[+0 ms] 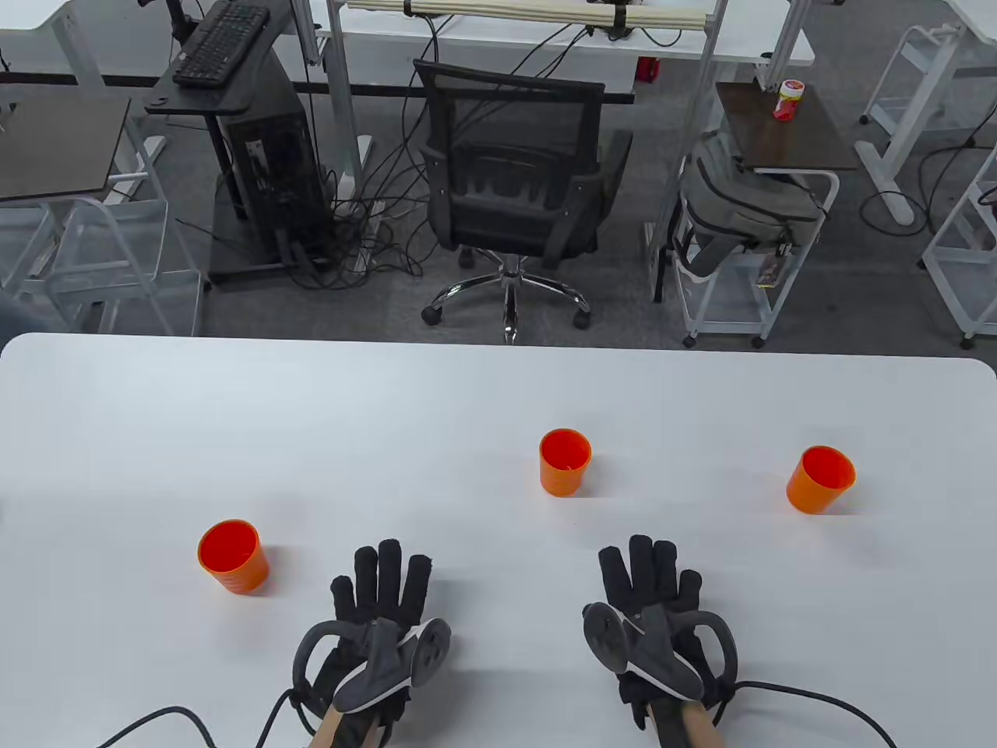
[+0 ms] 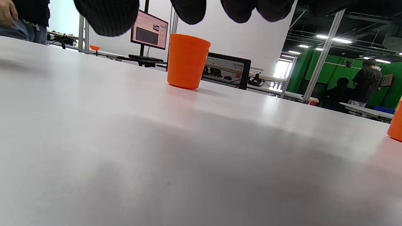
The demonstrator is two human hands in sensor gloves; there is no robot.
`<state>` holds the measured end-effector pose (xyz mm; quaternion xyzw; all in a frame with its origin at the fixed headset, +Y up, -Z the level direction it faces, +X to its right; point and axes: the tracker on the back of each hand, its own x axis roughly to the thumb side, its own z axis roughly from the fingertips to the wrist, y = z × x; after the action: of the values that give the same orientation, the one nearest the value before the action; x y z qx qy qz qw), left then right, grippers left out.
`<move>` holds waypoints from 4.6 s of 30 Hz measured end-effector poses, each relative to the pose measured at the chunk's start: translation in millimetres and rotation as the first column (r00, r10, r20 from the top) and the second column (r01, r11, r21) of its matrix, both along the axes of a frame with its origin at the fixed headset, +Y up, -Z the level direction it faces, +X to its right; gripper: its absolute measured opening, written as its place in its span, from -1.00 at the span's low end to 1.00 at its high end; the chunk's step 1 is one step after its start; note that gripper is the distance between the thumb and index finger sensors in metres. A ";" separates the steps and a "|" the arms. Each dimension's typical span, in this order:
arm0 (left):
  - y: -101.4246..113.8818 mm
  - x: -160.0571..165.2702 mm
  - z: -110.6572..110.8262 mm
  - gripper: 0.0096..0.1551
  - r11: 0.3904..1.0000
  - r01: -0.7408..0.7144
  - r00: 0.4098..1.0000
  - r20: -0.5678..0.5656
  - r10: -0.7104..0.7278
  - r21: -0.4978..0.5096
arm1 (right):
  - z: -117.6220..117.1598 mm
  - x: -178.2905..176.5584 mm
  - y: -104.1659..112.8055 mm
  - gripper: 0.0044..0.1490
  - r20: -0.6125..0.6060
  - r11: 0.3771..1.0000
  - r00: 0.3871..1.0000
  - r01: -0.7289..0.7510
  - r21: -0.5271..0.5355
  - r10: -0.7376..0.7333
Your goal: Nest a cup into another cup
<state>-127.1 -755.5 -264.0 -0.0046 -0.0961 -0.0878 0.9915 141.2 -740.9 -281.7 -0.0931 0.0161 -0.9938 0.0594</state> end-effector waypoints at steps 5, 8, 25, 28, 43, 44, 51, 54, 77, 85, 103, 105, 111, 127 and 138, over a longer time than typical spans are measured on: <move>3.7 1.1 0.7 0.08 1.000 -0.012 1.000 0.017 0.011 0.024 | 1.1 1.3 2.2 -0.03 -0.007 0.999 0.999 0.033 -0.001 -0.033; 4.6 1.6 0.8 0.08 0.999 -0.021 1.000 0.019 0.021 0.027 | 0.2 1.8 2.4 -0.03 -0.006 0.999 0.999 0.034 0.001 -0.034; 12.2 -5.7 -1.6 0.07 0.995 -0.084 0.996 0.030 0.082 0.055 | -88.0 33.8 26.0 0.29 0.080 0.873 0.870 0.489 0.000 -0.487; 12.8 -6.6 -2.5 0.07 0.995 -0.085 0.996 0.026 0.084 0.056 | -118.1 30.9 21.0 0.35 0.111 0.791 0.793 0.608 -0.072 -0.600; 13.2 -11.5 -11.9 0.06 0.995 -0.071 0.997 0.014 0.070 0.064 | -203.2 10.5 -7.3 0.51 0.209 0.650 0.680 0.733 -0.197 -0.703; 12.8 -11.6 -12.3 0.06 0.995 -0.071 0.997 0.014 0.070 0.063 | -204.1 10.1 -7.9 0.50 0.207 0.652 0.682 0.732 -0.200 -0.702; 13.4 -11.8 -12.3 0.06 0.996 -0.065 0.998 0.011 0.065 0.055 | -207.8 5.6 -9.2 0.44 0.203 0.675 0.713 0.701 -0.228 -0.672; 13.3 -11.8 -12.4 0.06 0.996 -0.067 0.998 0.010 0.067 0.054 | -206.5 5.0 -8.1 0.37 0.187 0.688 0.714 0.700 -0.190 -0.675; 12.9 -10.1 -7.9 0.06 0.995 -0.050 0.998 0.032 0.048 0.084 | -37.0 -21.3 35.3 0.34 -0.127 0.677 0.669 0.693 -0.248 -0.732; 11.9 -11.2 -5.3 0.06 0.995 -0.071 0.997 0.021 0.069 0.069 | -15.8 -38.1 5.2 0.33 -0.080 0.674 0.686 0.676 -0.297 -0.723; 13.4 -13.0 -4.0 0.06 0.996 -0.058 0.998 0.010 0.057 0.062 | -16.5 -38.1 -15.5 0.33 -0.050 0.695 0.724 0.638 -0.331 -0.688; 14.1 -13.8 -3.9 0.06 0.996 -0.059 0.998 0.007 0.058 0.066 | -16.5 -38.1 -15.0 0.35 -0.059 0.699 0.727 0.630 -0.338 -0.684; 26.1 -31.8 -5.8 0.07 0.991 -0.088 0.994 -0.049 0.093 0.104 | -17.4 -22.3 2.5 0.47 -0.102 0.689 0.716 0.610 -0.392 -0.691; 28.1 -190.5 -27.0 0.42 0.759 -0.561 0.615 -0.447 0.650 0.332 | -30.1 53.8 16.5 0.44 0.006 0.692 0.710 0.688 -0.219 -0.704; -8.0 -215.0 -35.5 0.51 0.691 -0.633 0.483 -0.518 0.706 0.350 | -33.9 58.4 9.6 0.42 0.035 0.703 0.719 0.687 -0.186 -0.694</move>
<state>-342.1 -763.5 -299.5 0.0598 0.2445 0.3069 0.9179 199.6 -731.3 -315.6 -0.1043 -0.0419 -0.9387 -0.3260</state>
